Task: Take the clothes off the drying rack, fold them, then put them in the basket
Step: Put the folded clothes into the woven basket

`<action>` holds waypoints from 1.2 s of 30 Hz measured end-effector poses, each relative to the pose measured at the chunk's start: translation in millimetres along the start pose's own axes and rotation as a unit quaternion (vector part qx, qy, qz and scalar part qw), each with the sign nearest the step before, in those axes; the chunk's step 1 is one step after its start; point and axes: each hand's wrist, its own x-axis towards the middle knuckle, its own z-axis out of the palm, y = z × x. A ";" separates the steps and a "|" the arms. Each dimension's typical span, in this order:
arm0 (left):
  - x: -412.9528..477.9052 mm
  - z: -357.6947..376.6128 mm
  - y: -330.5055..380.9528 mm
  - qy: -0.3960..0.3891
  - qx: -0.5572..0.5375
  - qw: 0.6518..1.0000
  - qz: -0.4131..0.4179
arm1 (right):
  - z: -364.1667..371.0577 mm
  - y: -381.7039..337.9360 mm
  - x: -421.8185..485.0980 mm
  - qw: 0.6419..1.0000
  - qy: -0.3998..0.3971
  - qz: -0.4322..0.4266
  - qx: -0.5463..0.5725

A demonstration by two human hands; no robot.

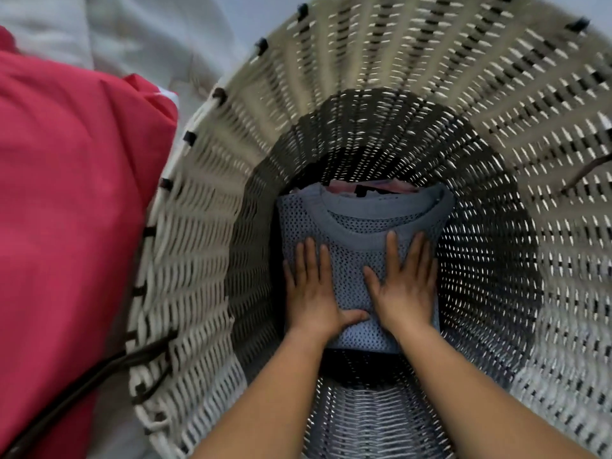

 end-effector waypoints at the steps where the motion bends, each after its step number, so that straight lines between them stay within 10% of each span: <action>1: -3.3 -7.9 2.8 -0.012 0.007 1.000 -0.005 | -4.0 -0.3 -1.8 1.000 -0.016 0.002 0.001; 6: -37.1 -73.9 18.8 -0.021 -0.056 0.998 0.013 | -54.3 -4.4 -17.0 0.995 -0.073 0.028 0.068; 13: -167.9 -193.8 -34.1 0.359 -0.256 0.875 0.197 | -128.5 -68.8 -103.6 0.937 -0.026 0.059 0.343; 18: -236.3 -247.7 -166.3 0.495 -0.168 0.852 -0.032 | -171.4 -172.2 -156.3 0.874 -0.037 0.047 0.483; 22: -259.3 -269.0 -240.9 0.405 -0.211 0.855 -0.246 | -185.8 -241.2 -157.2 0.864 -0.125 0.081 0.480; 28: -249.5 -281.6 -263.8 0.225 -0.413 0.834 -0.289 | -196.4 -275.7 -144.3 0.877 -0.166 0.139 0.428; 32: -242.4 -281.1 -262.4 0.163 -0.603 0.756 -0.195 | -213.8 -285.4 -145.5 0.854 -0.178 0.130 0.471; 36: -243.7 -285.4 -266.0 0.181 -0.613 0.760 -0.118 | -241.3 -294.9 -151.6 0.802 -0.213 0.144 0.540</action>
